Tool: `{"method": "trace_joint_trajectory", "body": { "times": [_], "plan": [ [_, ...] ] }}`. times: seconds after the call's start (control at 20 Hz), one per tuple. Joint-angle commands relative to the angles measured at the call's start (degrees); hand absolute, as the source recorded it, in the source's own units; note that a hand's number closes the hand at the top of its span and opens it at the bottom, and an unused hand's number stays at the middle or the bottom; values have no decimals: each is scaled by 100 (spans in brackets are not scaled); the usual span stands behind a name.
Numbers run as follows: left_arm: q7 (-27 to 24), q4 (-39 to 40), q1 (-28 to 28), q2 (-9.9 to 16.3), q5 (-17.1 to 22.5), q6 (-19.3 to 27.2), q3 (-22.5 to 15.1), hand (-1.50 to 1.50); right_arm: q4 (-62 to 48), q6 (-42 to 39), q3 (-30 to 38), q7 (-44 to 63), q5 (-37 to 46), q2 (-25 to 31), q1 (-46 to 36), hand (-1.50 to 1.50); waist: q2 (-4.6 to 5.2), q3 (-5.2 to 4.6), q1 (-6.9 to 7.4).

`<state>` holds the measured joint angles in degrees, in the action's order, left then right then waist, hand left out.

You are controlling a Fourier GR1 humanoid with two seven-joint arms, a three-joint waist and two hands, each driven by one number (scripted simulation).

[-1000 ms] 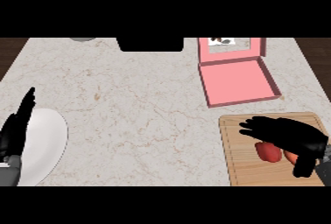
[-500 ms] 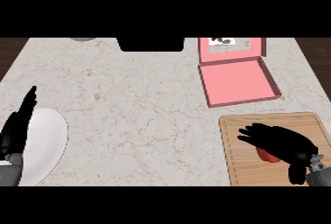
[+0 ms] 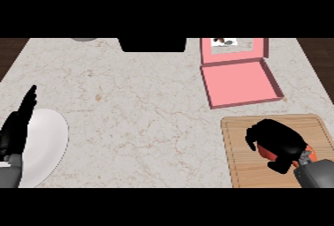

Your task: Pick the bell pepper from the cutting board and place it in the cardboard box

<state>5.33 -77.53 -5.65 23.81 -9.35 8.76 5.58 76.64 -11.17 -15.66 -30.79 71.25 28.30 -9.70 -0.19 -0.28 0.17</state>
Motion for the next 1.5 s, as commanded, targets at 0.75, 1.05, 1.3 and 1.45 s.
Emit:
{"method": "trace_joint_trajectory", "body": {
  "times": [0.75, 1.05, 1.3, 1.45],
  "plan": [
    [-154, -94, 366, 143, 131, -156, 340, 0, 1292, 697, 3823, 4046, -1222, -490, 793, 150, -49, 13, -240],
    [-20, 54, -14, 142, 64, -322, 292, 0, 2764, 1021, 3583, 3812, -1188, -732, 1109, 150, 5, 25, -84],
    [-115, -152, 172, -153, -140, -172, 136, 0, 3095, 127, 3314, 4409, -1342, -642, 164, 150, 13, 26, -2],
    [-69, 84, -124, -143, -158, -173, 169, 0, 3202, -246, 3071, 4972, -1576, -936, -511, 150, 18, 24, 7]
  ]
}}
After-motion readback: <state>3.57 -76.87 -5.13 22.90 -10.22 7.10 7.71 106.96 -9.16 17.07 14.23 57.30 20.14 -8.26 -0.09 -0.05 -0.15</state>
